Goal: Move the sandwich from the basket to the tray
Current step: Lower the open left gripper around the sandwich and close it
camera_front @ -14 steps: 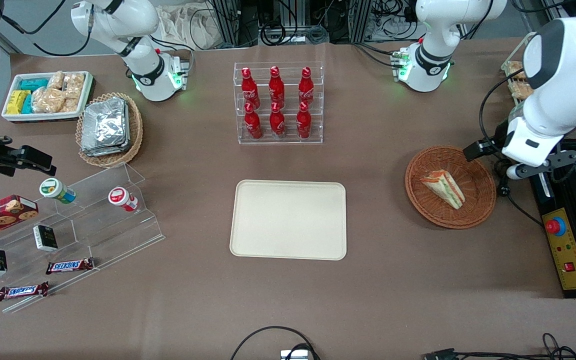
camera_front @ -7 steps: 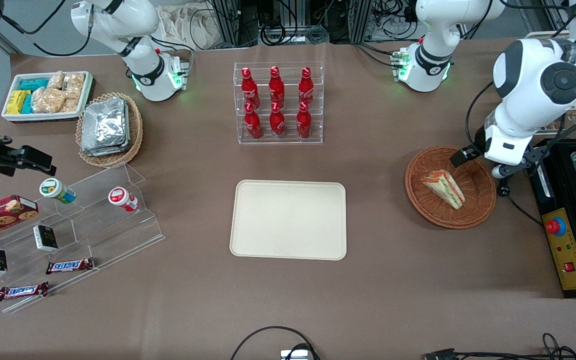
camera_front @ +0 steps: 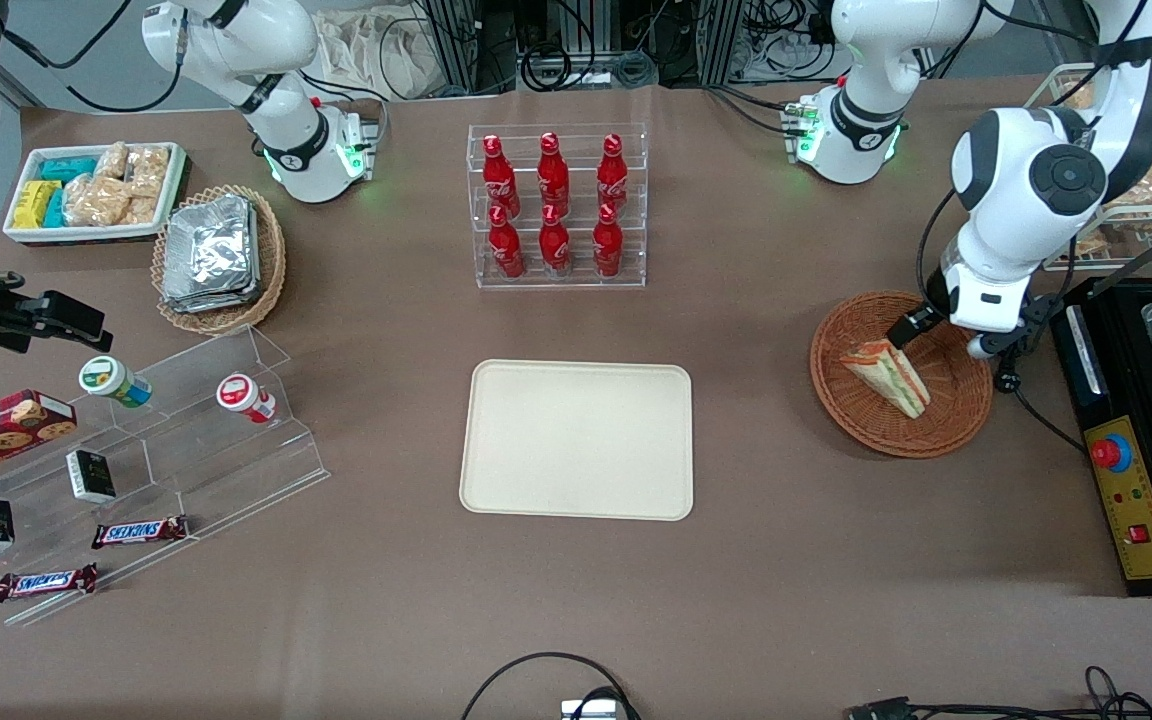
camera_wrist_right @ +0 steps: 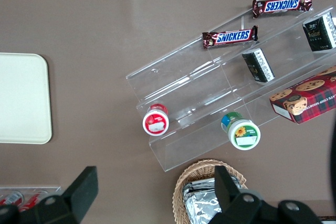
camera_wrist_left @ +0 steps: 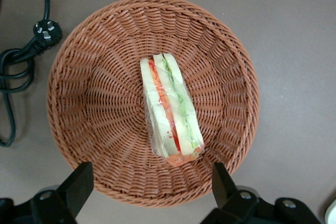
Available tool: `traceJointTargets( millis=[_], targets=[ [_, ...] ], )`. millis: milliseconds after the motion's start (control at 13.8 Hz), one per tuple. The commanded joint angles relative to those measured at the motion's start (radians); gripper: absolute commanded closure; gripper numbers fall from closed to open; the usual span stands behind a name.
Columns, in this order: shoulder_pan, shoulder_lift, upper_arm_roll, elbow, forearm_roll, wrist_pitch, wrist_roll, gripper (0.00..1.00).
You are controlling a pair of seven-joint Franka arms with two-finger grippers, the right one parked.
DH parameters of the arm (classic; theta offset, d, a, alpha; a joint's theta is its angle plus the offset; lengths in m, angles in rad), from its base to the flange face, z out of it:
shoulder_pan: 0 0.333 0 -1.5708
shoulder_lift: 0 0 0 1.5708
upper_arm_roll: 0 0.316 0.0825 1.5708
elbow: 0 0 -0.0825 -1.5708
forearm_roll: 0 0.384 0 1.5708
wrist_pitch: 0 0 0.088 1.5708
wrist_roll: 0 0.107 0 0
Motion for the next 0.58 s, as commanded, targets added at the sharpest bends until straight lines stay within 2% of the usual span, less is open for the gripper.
traceJointTargets(
  millis=[0, 506],
  targets=[
    [0.019, 0.023, -0.002, -0.037, 0.020, 0.091, -0.042, 0.00],
    [0.013, 0.132, -0.002, -0.037, 0.020, 0.225, -0.143, 0.00]
  ],
)
